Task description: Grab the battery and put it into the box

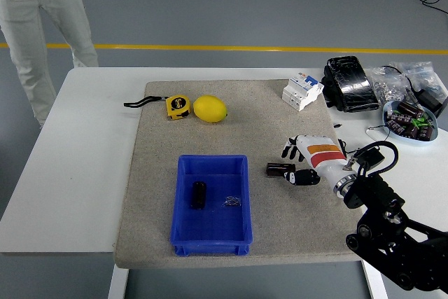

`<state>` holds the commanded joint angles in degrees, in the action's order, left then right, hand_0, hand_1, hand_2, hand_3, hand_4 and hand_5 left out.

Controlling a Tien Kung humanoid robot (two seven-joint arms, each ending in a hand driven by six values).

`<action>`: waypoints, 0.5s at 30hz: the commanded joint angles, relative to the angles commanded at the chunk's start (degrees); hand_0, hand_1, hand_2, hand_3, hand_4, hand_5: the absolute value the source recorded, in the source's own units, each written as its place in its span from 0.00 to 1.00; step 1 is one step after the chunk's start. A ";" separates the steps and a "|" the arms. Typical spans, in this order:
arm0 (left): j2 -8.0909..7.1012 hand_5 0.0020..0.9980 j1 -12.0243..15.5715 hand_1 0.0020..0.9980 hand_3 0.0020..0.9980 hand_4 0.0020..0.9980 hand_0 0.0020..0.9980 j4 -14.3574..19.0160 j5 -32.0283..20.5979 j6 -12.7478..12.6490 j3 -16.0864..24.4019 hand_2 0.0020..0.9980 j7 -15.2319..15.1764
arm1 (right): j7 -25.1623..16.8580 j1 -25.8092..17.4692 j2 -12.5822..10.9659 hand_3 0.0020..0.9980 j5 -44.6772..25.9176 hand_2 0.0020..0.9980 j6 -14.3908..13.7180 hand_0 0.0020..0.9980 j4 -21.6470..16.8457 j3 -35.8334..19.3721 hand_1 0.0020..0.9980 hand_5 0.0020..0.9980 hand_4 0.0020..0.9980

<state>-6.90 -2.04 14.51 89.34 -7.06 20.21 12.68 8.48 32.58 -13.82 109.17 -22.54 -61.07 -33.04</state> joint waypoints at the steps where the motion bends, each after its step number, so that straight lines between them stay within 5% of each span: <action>1: -0.01 0.67 -0.01 0.70 0.68 0.71 0.72 -0.01 -0.02 -0.01 -0.02 0.74 -0.02 | 0.04 0.02 -0.08 0.49 0.05 0.46 0.09 0.20 -0.03 -0.10 0.38 0.16 0.83; 6: 0.03 0.67 0.01 0.70 0.68 0.71 0.72 -0.03 -0.12 -0.06 -0.05 0.74 -0.09 | -0.32 -0.27 -0.19 0.49 -0.52 0.46 1.72 0.20 -0.43 -0.43 0.38 0.16 0.83; 7: 0.04 0.67 -0.03 0.70 0.68 0.71 0.72 -0.01 -0.08 -0.01 -0.07 0.74 -0.06 | -0.59 -0.47 -0.17 0.51 -0.29 0.51 2.56 0.28 -0.86 -0.69 0.43 0.28 0.83; 12: 0.00 0.67 -0.13 0.70 0.68 0.71 0.72 0.00 -0.05 0.08 -0.10 0.74 -0.11 | -0.16 -0.93 -0.28 0.51 2.67 0.51 7.17 0.28 -3.48 -1.76 0.43 0.28 0.83; 13: 0.00 0.67 -0.14 0.70 0.68 0.71 0.72 0.00 -0.06 0.08 -0.12 0.74 -0.12 | -0.15 -0.87 -0.33 0.55 2.95 0.66 7.74 0.43 -3.75 -1.82 0.53 0.35 0.95; 15: -0.05 0.67 -0.15 0.70 0.68 0.71 0.72 0.00 0.01 0.12 -0.07 0.74 -0.11 | -0.09 -0.69 -0.35 0.55 3.10 0.66 8.27 0.43 -3.88 -1.84 0.53 0.35 0.95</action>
<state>-6.95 -2.18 14.51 89.35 -6.94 20.15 12.58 8.39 31.89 -14.16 112.27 -14.26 -64.95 -34.87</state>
